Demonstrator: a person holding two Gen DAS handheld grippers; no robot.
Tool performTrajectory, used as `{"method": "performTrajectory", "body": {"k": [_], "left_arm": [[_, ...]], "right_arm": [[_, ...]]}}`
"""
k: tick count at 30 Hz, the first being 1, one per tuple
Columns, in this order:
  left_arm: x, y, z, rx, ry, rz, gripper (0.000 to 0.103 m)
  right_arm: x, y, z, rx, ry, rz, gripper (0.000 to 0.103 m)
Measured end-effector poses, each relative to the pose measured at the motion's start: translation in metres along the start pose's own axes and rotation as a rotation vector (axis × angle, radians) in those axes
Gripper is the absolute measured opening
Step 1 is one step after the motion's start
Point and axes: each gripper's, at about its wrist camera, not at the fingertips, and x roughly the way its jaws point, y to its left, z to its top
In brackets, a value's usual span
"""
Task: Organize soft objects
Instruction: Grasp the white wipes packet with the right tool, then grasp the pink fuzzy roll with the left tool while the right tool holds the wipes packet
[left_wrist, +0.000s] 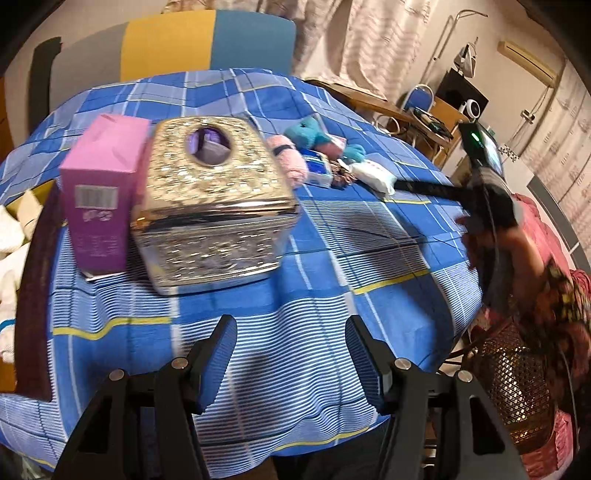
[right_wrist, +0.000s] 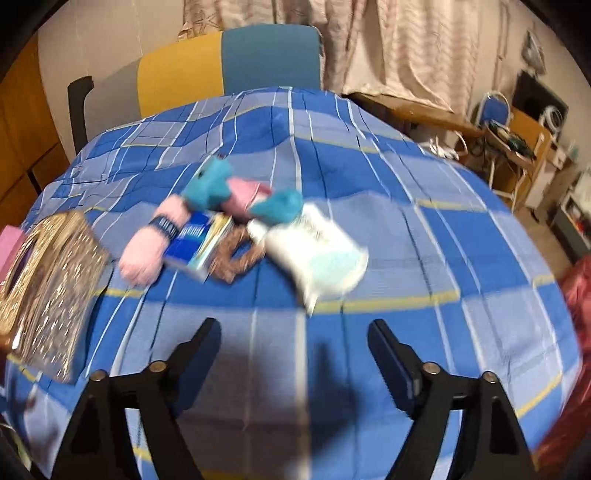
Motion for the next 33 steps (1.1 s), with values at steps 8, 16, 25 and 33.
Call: {"method": "performTrajectory", "body": {"k": [8, 16, 25, 33], "left_arm": [[0.01, -0.023, 0.013, 0.052, 0.018, -0.005, 0.062], [0.021, -0.027, 0.026, 0.051, 0.035, 0.003, 0.062], [0.034, -0.048, 0.038, 0.093, 0.046, -0.009, 0.062], [0.042, -0.069, 0.054, 0.12, 0.038, -0.008, 0.062]], "right_arm": [[0.061, -0.01, 0.045, -0.118, 0.1, -0.034, 0.09], [0.106, -0.017, 0.051, -0.149, 0.184, -0.012, 0.09], [0.104, -0.029, 0.035, -0.067, 0.158, 0.057, 0.077], [0.076, -0.044, 0.01, 0.037, 0.196, 0.078, 0.069]]}}
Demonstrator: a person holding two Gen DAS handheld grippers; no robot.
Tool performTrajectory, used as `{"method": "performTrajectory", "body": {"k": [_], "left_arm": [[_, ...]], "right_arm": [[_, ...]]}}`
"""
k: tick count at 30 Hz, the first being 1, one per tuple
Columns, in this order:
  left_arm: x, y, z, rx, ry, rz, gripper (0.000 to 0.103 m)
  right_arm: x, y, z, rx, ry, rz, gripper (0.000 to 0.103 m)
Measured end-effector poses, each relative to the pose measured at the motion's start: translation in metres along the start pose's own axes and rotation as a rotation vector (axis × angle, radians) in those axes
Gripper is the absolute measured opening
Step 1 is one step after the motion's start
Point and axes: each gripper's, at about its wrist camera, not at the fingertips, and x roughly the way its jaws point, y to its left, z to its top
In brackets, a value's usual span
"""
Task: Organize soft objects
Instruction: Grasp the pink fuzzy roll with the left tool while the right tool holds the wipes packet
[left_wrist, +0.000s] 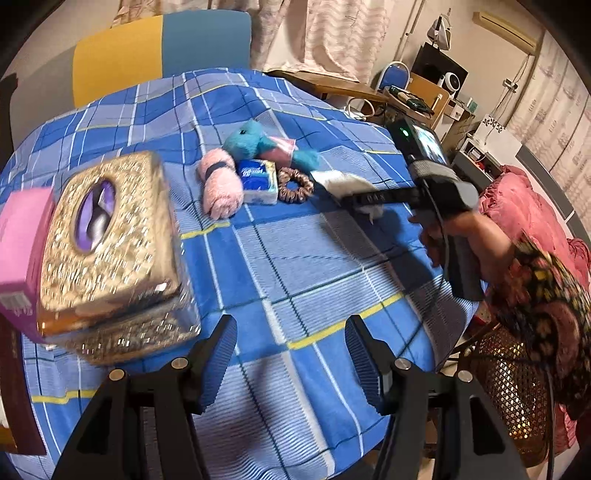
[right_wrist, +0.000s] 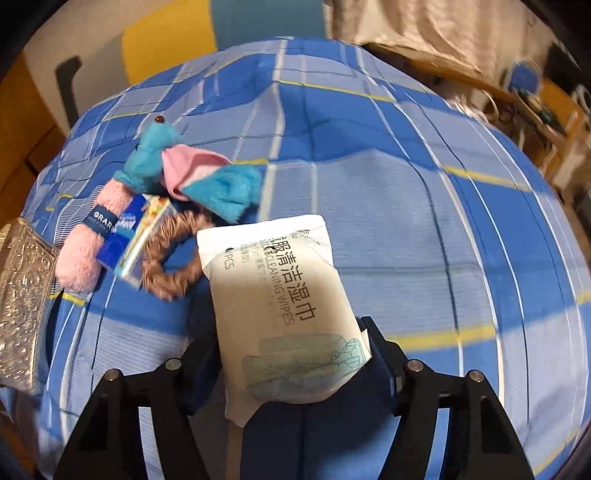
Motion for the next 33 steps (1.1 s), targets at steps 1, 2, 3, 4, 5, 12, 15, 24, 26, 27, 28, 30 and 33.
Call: {"method": "performTrajectory", "body": {"k": [1, 2, 3, 4, 5, 12, 15, 24, 26, 27, 28, 30, 33], "left_arm": [[0.001, -0.002, 0.003, 0.005, -0.002, 0.003, 0.062], [0.001, -0.003, 0.005, 0.007, -0.001, 0.005, 0.062], [0.004, -0.005, 0.01, 0.008, 0.003, 0.005, 0.062], [0.005, -0.006, 0.014, 0.004, 0.005, 0.006, 0.062], [0.008, -0.007, 0.02, -0.001, 0.003, 0.007, 0.062], [0.034, -0.004, 0.063, -0.034, 0.028, 0.061, 0.062], [0.048, 0.003, 0.084, -0.049, 0.033, 0.107, 0.062], [0.1, 0.024, 0.139, -0.044, 0.078, 0.277, 0.062], [0.111, 0.03, 0.146, -0.044, 0.095, 0.317, 0.062], [0.115, 0.033, 0.149, -0.049, 0.103, 0.32, 0.062], [0.119, 0.035, 0.151, -0.053, 0.11, 0.327, 0.062], [0.13, 0.04, 0.155, -0.055, 0.129, 0.352, 0.062], [0.145, 0.041, 0.158, -0.041, 0.147, 0.366, 0.062]], "right_arm": [[-0.005, -0.002, -0.008, 0.023, 0.011, -0.019, 0.069], [-0.009, -0.003, -0.015, 0.038, 0.014, -0.02, 0.069], [-0.012, -0.005, -0.019, 0.049, 0.014, -0.012, 0.069], [-0.016, -0.007, -0.027, 0.07, 0.012, 0.005, 0.069], [-0.019, -0.009, -0.032, 0.087, 0.008, 0.015, 0.069], [-0.03, -0.007, -0.051, 0.125, -0.009, 0.012, 0.07], [-0.028, -0.002, -0.05, 0.092, -0.009, -0.006, 0.07], [-0.03, -0.007, -0.049, 0.108, -0.005, 0.01, 0.07], [-0.029, -0.007, -0.049, 0.116, -0.004, 0.015, 0.07], [-0.029, -0.008, -0.048, 0.118, -0.003, 0.017, 0.07], [-0.029, -0.008, -0.048, 0.118, 0.0, 0.018, 0.07], [-0.029, -0.008, -0.048, 0.122, 0.001, 0.021, 0.07], [-0.028, -0.009, -0.047, 0.131, 0.004, 0.029, 0.07]]}}
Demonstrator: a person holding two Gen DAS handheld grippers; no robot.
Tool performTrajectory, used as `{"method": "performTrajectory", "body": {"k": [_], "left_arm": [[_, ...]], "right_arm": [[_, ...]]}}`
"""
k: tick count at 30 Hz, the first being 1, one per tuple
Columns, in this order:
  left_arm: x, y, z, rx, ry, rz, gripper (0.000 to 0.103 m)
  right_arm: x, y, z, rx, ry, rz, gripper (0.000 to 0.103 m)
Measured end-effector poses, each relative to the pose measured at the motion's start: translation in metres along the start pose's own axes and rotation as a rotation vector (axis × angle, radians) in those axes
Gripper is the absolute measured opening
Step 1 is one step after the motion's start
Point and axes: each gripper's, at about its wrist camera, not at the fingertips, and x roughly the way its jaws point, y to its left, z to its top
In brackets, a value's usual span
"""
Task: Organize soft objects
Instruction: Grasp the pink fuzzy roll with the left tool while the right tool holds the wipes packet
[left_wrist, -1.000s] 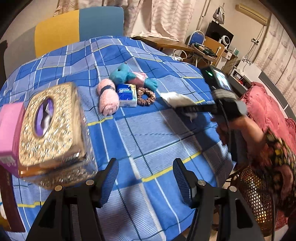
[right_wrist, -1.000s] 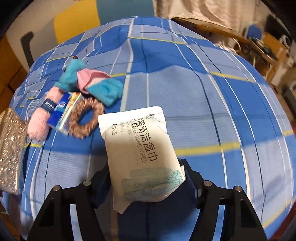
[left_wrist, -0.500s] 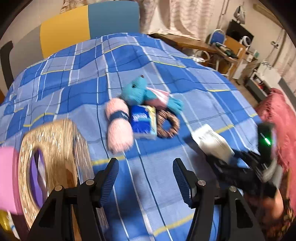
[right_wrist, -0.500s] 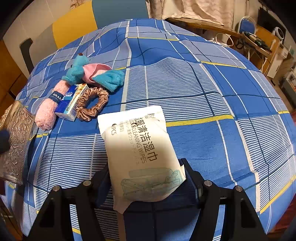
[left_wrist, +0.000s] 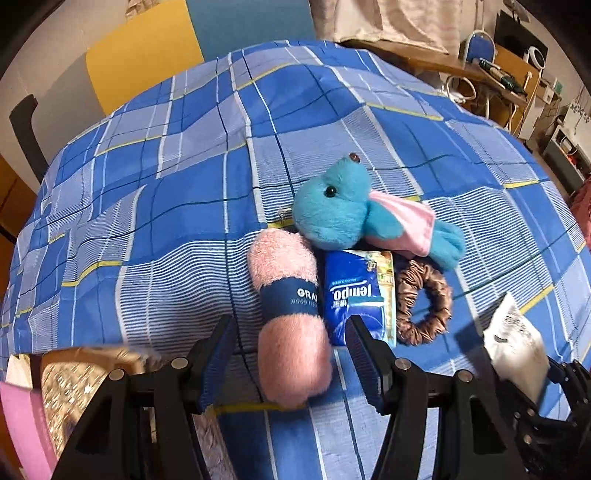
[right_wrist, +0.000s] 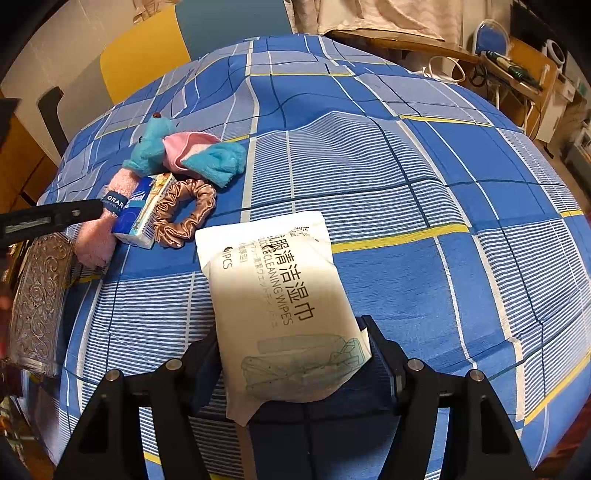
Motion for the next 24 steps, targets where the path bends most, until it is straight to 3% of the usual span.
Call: {"method": "performTrajectory", "body": {"k": [6, 16, 19, 20, 24], "left_arm": [[0.018, -0.008, 0.003, 0.045, 0.016, 0.028, 0.062], [0.021, -0.007, 0.003, 0.024, 0.014, -0.036, 0.054], [0.021, -0.004, 0.003, 0.008, 0.014, -0.045, 0.044], [0.02, -0.003, 0.002, 0.011, 0.009, -0.034, 0.032], [0.012, -0.001, 0.0, 0.008, -0.018, -0.045, 0.029]], "right_arm": [[0.0, -0.002, 0.0, 0.015, 0.002, 0.012, 0.07], [0.0, -0.001, 0.0, 0.014, 0.003, 0.01, 0.07], [0.0, -0.001, 0.0, 0.017, 0.002, 0.012, 0.07], [0.0, -0.001, 0.0, 0.017, 0.002, 0.012, 0.07], [0.0, -0.002, 0.0, 0.017, 0.003, 0.011, 0.07]]}}
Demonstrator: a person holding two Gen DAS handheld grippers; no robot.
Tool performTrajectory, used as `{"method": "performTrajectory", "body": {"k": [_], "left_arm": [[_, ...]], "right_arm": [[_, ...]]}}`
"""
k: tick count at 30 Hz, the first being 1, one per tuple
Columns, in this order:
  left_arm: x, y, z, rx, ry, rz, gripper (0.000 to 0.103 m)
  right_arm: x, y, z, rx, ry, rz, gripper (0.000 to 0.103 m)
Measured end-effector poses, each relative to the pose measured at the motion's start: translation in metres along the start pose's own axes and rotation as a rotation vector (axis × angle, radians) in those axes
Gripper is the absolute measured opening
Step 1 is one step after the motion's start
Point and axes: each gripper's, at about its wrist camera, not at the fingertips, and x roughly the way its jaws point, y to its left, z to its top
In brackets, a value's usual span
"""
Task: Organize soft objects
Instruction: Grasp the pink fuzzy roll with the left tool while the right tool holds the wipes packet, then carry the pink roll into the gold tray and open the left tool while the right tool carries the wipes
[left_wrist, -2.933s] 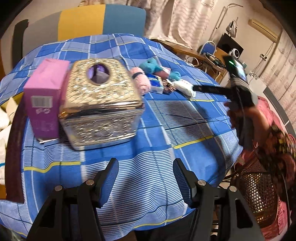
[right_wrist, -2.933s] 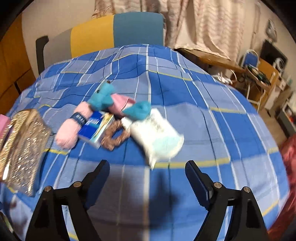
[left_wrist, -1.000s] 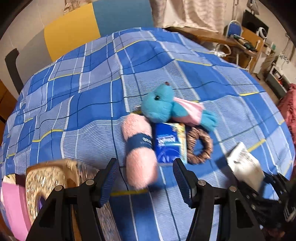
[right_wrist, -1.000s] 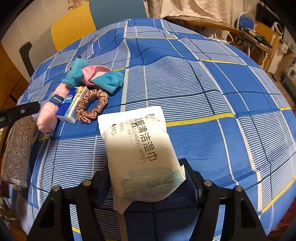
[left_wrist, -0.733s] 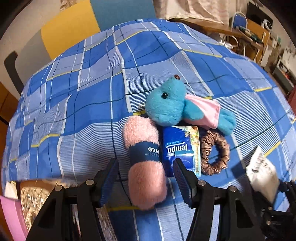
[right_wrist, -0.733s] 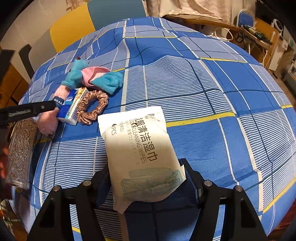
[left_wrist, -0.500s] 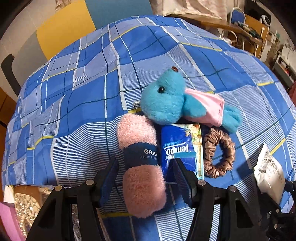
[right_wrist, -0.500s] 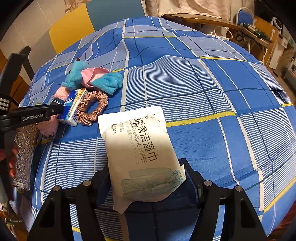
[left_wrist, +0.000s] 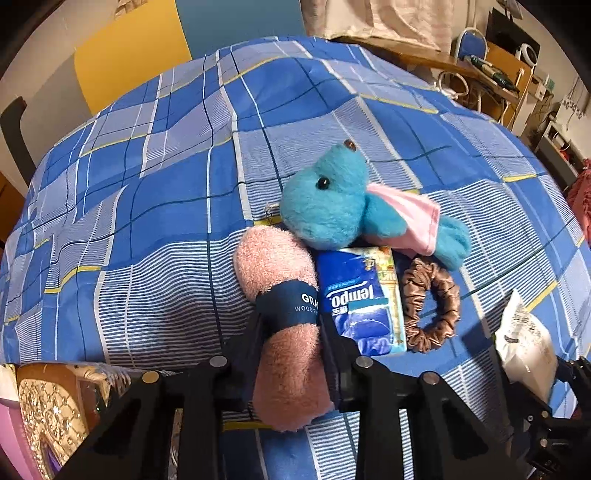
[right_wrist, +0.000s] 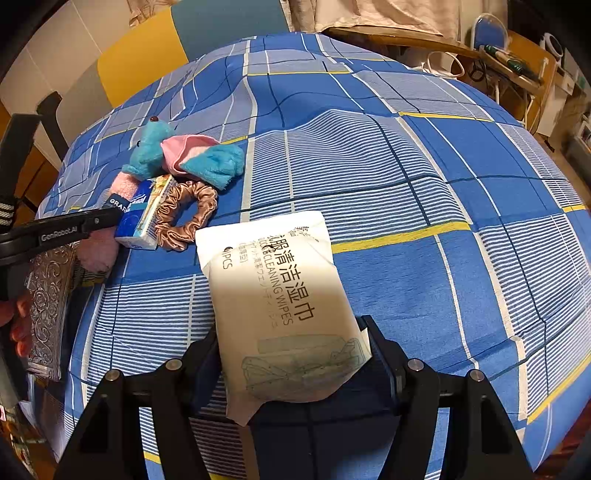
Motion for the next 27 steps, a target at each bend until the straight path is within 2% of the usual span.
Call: {"method": "performTrajectory", "body": {"k": [5, 14, 21, 24, 27], "left_arm": [[-0.018, 0.003, -0.004, -0.025, -0.043, -0.034, 0.027], [-0.067, 0.016, -0.028, -0.085, -0.095, -0.188, 0.026], [-0.108, 0.027, -0.052, -0.103, -0.161, -0.26, 0.026], [-0.127, 0.036, -0.064, -0.114, -0.191, -0.293, 0.026], [-0.144, 0.046, -0.074, -0.12, -0.23, -0.308, 0.026]], "right_arm": [[0.001, 0.002, 0.0, -0.011, 0.0, -0.008, 0.071], [0.004, 0.015, -0.005, -0.104, -0.021, -0.077, 0.07], [0.004, 0.014, -0.008, -0.115, -0.037, -0.089, 0.07], [0.001, 0.015, -0.009, -0.113, -0.059, -0.095, 0.065], [-0.005, 0.015, -0.01, -0.072, -0.06, -0.061, 0.062]]}}
